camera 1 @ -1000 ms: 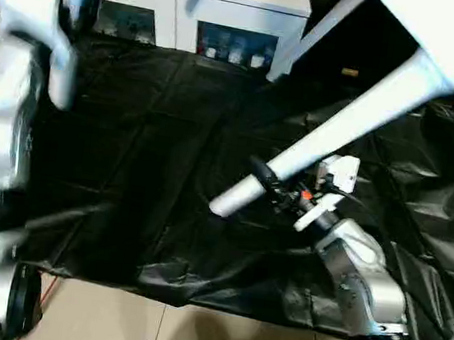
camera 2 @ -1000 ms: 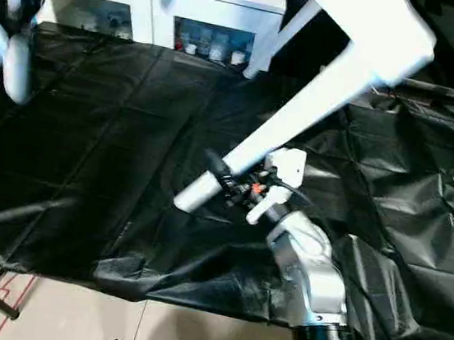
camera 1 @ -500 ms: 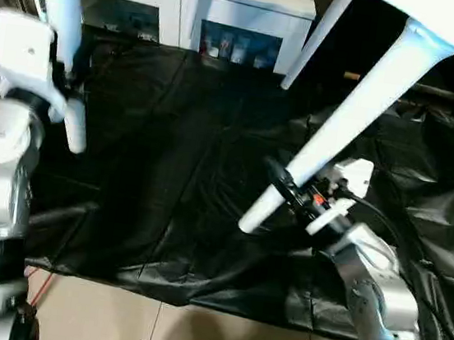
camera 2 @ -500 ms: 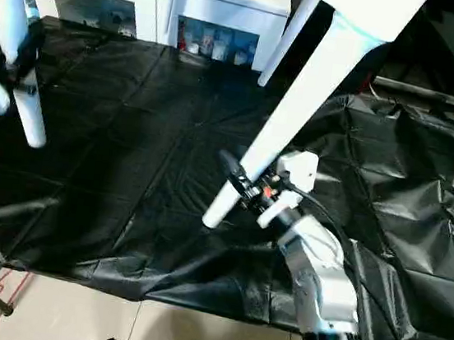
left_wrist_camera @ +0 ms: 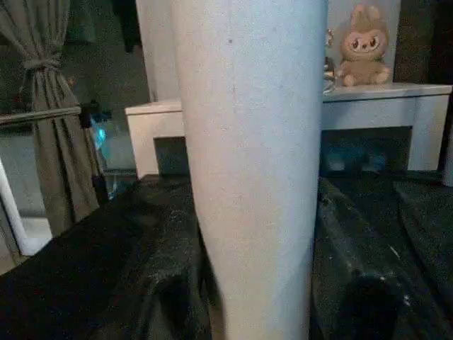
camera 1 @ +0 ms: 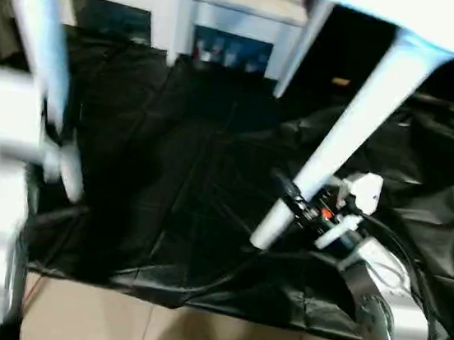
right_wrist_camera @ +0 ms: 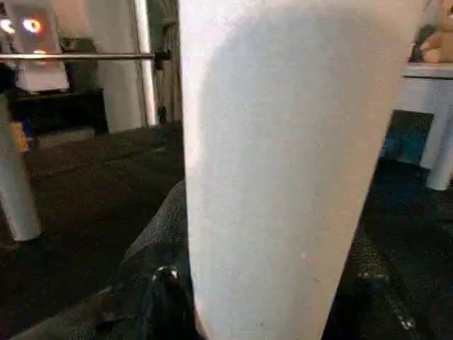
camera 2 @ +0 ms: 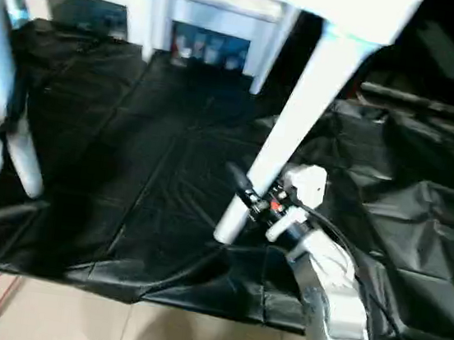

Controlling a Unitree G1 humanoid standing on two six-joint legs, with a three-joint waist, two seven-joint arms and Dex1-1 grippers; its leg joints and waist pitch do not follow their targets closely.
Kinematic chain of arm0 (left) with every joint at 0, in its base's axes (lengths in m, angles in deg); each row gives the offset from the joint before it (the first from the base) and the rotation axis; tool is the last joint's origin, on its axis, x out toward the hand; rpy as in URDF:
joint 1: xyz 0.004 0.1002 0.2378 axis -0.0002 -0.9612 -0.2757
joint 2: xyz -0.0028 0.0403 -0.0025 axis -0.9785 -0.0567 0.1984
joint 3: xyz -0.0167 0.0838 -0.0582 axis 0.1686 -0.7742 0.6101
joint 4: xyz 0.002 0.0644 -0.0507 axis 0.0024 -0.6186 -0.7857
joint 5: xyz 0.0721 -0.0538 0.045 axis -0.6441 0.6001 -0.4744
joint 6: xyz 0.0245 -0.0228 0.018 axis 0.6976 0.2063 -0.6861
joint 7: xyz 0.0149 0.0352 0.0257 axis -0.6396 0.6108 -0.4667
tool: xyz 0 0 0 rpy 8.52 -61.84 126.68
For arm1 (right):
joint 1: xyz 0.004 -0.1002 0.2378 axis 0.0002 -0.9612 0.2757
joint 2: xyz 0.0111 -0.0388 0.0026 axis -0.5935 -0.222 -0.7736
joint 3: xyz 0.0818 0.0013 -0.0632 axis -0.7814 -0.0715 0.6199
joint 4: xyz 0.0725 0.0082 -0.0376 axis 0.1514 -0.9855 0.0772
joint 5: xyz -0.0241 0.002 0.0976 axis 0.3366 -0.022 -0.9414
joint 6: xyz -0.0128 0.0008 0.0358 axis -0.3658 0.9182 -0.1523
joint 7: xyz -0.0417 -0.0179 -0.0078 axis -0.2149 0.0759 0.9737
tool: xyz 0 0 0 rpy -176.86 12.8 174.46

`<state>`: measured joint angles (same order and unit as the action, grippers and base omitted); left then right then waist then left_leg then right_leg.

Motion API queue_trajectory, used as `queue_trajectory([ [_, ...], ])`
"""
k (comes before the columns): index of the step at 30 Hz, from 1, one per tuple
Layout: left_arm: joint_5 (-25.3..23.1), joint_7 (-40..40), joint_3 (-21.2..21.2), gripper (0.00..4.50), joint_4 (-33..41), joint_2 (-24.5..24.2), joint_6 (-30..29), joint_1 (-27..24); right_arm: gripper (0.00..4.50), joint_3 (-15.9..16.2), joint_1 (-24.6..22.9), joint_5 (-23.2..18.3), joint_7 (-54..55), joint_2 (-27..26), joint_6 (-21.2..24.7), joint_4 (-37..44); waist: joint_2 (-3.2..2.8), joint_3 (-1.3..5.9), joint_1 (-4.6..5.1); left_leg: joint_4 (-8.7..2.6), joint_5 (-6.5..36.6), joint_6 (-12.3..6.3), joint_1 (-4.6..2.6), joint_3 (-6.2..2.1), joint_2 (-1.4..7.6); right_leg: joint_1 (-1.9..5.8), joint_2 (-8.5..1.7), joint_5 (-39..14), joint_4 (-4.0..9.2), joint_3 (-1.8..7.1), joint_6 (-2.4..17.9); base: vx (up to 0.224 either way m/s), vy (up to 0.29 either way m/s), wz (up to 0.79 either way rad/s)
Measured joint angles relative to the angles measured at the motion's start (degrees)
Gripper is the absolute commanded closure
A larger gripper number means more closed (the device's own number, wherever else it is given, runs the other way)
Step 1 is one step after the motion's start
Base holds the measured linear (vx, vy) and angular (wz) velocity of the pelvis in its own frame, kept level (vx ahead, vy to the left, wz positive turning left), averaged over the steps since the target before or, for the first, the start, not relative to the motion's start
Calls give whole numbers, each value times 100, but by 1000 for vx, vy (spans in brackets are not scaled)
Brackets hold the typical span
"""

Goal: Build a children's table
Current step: Flip table

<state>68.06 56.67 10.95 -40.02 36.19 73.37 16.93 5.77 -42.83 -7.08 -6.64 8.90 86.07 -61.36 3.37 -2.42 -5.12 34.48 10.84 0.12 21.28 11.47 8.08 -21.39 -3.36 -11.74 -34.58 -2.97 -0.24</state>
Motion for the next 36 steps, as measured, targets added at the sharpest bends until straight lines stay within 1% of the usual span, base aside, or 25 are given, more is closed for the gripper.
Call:
queue_trajectory([
  [2, 3, 0, -2, 278, -48, -11, 40, -30, 298, 42, 59, 121, 115, -25, -103, -139, -15, -6, 14, -2, 1, 1, -34, -16, 0, 41, 0, -12, 26, -13, -19, 0, 0, 0],
  [5, 5, 1, -1, 278, 0, -28, 79, -192, 298, 75, 87, 208, 176, -54, -214, -257, -30, 2, 39, -4, 1, 1, -36, -59, -1, 61, -3, -14, 95, -55, -19, 0, 0, 0],
  [6, 5, 1, -1, 243, 32, -31, 85, -247, 263, 74, 100, 223, 201, -91, -241, -305, -35, 6, 53, -4, 1, 2, -35, -77, -1, 69, -3, -13, 118, -68, -19, 0, 0, 0],
  [7, 7, 1, -1, 222, 55, -31, 95, -284, 242, 68, 118, 231, 210, -130, -277, -360, -34, 14, 71, -6, 1, 2, -35, -90, -3, 73, -3, -13, 138, -75, -19, 0, 0, 0],
  [8, 2, 23, -4, 208, 68, -50, 110, -341, 228, 46, 146, 238, 225, -176, -319, -445, -39, 22, 87, -6, 2, 1, -35, -99, -9, 74, -3, -14, 151, -76, -19, 0, 0, 0],
  [9, -25, 88, -31, 208, 72, -99, 107, -418, 226, 25, 184, 248, 251, -215, -314, -555, -42, 23, 119, -6, 2, 1, -35, -101, -14, 72, -5, -14, 153, -74, -19, 0, 0, 0],
  [10, -49, 164, -102, 205, 17, -138, 77, -502, 220, 49, 177, 283, 273, -238, -281, -665, -53, 16, 144, -6, 2, 1, -29, -101, -19, 64, -8, -14, 155, -72, -19, 0, 0, 0],
  [11, -49, 247, -162, 197, -136, -110, 28, -665, 209, 39, 132, 291, 351, -305, -272, -791, -49, -11, 161, -5, 2, 1, -15, -100, -24, 46, -10, -14, 155, -67, -18, 0, 0, 0],
  [14, 20, 359, -215, 167, -362, -80, -9, -950, 182, -15, -61, 282, 488, -354, -251, -829, -39, -72, 156, -4, 1, 1, 23, -101, -23, 9, -10, -14, 155, -67, -18, 0, 0, 0],
  [15, 54, 397, -205, 162, -358, -77, 16, -1020, 165, -79, -156, 256, 524, -353, -240, -764, -43, -76, 156, -4, 1, 1, 38, -100, -24, -6, -10, -13, 156, -67, -17, 0, 0, 0],
  [16, 92, 407, -186, 162, -332, -76, 65, -1068, 165, -119, -236, 226, 533, -353, -229, -697, -45, -77, 160, -4, 1, 1, 42, -100, -23, -11, -10, -12, 154, -66, -16, 0, 0, 0],
  [17, 141, 409, -142, 139, -277, -63, 115, -1142, 144, -146, -344, 206, 548, -344, -220, -567, -44, -76, 170, -5, 1, 1, 42, -99, -23, -16, -10, -9, 151, -65, -13, 0, 0, 0],
  [18, 192, 398, -87, 129, -165, -22, 136, -1251, 138, -145, -493, 173, 562, -340, -197, -373, -49, -76, 173, -7, 1, 1, 52, -99, -23, -27, -10, -6, 150, -65, -10, 0, 0, 0],
  [19, 246, 382, -32, 129, 34, 45, 185, -1437, 138, -142, -723, 125, 560, -341, -183, -102, -43, -72, 173, -12, 1, 0, 59, -99, -22, -33, -10, -2, 150, -65, -5, 0, 0, 0],
  [21, 296, 369, 23, 124, 293, 159, 234, -1709, 122, -139, -1099, 78, 559, -330, -124, 224, -32, -66, 164, -16, 12, -16, 75, -93, -22, -31, -9, 61, 150, -62, 16, 67, -21, -1],
  [22, 321, 355, 38, 104, 391, 208, 247, -1807, 107, -124, -1226, 58, 558, -330, -76, 358, -21, -59, 158, -19, 13, -18, 85, -93, -22, -32, -9, 96, 150, -62, 16, 99, -44, 1],
  [23, 365, 340, 38, 104, 503, 259, 255, -1906, 107, -117, -1381, 43, 556, -323, -28, 537, -19, -58, 150, -24, 16, -16, 85, -93, -22, -37, -8, 129, 148, -63, 16, 60, -34, 0],
  [24, 415, 336, 44, 84, 582, 290, 259, -1975, 90, -115, -1520, 23, 573, -305, 12, 725, -19, -57, 140, -36, 18, -11, 82, -93, -18, -42, -5, 125, 147, -64, 13, 0, 0, 0],
  [25, 472, 349, 43, 84, 706, 314, 291, -2114, 90, -111, -1712, 0, 590, -281, 61, 981, -20, -56, 126, -58, 17, -9, 78, -93, -17, -45, -3, 116, 148, -65, 11, 0, 0, 0],
  [26, 517, 387, 35, 74, 826, 347, 337, -2282, 76, -110, -1906, -19, 599, -242, 91, 1187, -20, -56, 104, -77, 17, -8, 70, -93, -15, -46, 0, 104, 149, -66, 10, 0, 0, 0],
  [27, 554, 415, 23, 74, 878, 369, 361, -2348, 76, -116, -2005, -20, 627, -218, 115, 1300, -21, -57, 91, -87, 16, -7, 68, -93, -14, -48, 3, 98, 149, -67, 10, 0, 0, 0],
  [28, 596, 445, 8, 46, 942, 396, 378, -2429, 53, -131, -2086, -17, 721, -224, 171, 1421, -21, -57, 79, -92, 15, -4, 68, -93, -12, -50, 5, 94, 149, -68, 11, 0, 0, 0],
  [31, 690, 516, -117, 40, 1098, 453, 375, -2640, 46, -207, -2248, 6, 1037, -281, 257, 1723, -25, -59, 46, -92, 18, 1, 65, -92, -12, -49, 5, 88, 150, -68, 11, 0, 0, 0],
  [34, 640, 407, -181, 40, 1105, 529, 150, -2683, 46, -466, -2296, 138, 1421, -297, 414, 1924, -60, -67, 25, -84, 17, 4, 61, -89, -13, -43, 5, 89, 151, -63, 10, 0, 0, 0],
  [36, 529, 371, -246, 40, 933, 473, 20, -2548, 46, -613, -2271, 277, 1588, -173, 564, 1861, -95, -71, 19, -81, 14, 9, 40, -90, -13, -44, 6, 89, 151, -63, 7, 0, 0, 0],
])
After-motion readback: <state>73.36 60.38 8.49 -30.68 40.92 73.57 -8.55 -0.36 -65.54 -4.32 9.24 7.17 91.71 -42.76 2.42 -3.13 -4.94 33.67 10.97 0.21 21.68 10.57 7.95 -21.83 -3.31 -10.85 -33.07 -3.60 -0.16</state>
